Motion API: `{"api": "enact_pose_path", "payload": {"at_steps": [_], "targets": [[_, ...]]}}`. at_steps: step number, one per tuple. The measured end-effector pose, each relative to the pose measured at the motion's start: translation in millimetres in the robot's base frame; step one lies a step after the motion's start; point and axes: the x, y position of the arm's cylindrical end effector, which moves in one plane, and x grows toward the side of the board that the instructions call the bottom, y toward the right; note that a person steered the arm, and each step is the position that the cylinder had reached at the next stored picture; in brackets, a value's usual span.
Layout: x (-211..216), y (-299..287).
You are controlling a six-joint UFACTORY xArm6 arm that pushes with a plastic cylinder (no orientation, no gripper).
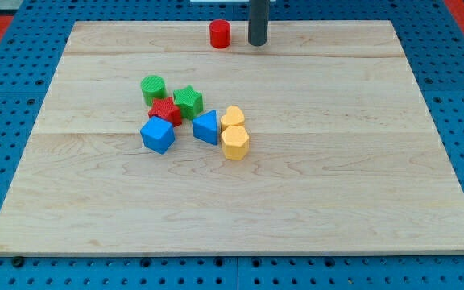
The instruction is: Move the yellow heart into red star and green star
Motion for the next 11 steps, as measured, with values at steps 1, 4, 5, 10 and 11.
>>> {"api": "enact_pose_path", "payload": {"at_steps": [1,4,5,10,11], "targets": [[17.7,7.0],[146.2,32.7],[185.8,16.8],[163.7,-104.5],[169.8,-91.1]]}}
